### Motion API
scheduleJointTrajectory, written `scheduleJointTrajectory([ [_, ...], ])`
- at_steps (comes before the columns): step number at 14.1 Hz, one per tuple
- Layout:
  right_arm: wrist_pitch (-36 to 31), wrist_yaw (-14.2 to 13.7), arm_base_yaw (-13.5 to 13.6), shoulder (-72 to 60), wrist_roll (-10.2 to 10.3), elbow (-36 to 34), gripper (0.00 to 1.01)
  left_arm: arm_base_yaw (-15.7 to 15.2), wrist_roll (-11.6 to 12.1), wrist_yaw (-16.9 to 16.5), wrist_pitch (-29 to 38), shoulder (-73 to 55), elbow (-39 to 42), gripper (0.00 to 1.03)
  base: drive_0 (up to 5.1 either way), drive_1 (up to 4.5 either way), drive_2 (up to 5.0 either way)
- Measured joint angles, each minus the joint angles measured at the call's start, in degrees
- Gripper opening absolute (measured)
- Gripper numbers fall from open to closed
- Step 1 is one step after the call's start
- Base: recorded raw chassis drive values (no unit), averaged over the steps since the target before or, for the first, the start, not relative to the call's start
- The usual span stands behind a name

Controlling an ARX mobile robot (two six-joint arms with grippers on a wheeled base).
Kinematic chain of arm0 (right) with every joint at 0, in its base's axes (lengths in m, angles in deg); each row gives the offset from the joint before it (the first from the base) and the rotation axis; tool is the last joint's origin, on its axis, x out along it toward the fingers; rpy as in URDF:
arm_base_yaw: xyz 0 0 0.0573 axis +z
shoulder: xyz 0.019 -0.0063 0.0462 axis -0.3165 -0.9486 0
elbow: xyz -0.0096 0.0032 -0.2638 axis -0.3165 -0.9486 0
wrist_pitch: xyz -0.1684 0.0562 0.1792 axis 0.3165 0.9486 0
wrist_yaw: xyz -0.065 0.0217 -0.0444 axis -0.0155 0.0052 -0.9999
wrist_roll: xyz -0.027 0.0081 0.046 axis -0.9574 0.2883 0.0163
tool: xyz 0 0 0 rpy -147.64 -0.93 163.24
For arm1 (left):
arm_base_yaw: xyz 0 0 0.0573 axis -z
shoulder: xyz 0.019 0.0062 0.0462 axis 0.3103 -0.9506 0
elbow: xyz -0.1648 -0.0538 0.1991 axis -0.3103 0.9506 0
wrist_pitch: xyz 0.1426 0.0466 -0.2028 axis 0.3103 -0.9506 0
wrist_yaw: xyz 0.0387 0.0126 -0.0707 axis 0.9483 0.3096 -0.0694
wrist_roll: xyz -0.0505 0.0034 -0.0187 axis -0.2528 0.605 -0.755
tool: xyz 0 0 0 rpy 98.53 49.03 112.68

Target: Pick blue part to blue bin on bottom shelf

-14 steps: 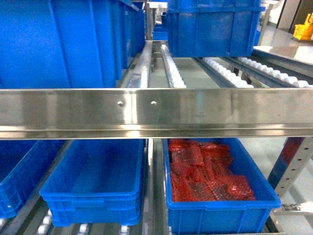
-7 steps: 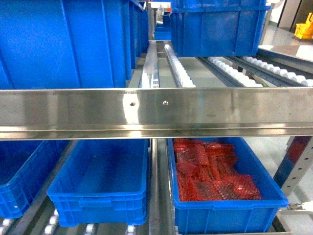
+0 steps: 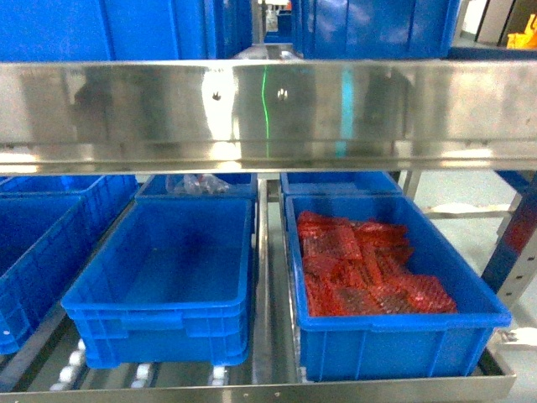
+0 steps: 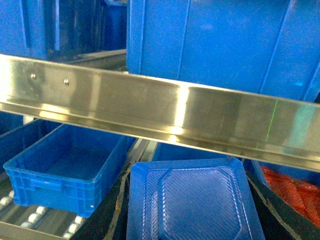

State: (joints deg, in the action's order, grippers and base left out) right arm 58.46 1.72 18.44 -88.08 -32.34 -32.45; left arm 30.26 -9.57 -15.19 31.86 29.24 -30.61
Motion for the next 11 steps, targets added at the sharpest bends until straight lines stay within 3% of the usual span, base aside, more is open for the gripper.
scheduleJointTrajectory([
  [11,-0.04,-0.02,0.00,0.00,-0.04,0.00,0.98,0.00,0.00,-0.09,0.02,0.00,0.00,0.43,0.0,0.00,0.0],
])
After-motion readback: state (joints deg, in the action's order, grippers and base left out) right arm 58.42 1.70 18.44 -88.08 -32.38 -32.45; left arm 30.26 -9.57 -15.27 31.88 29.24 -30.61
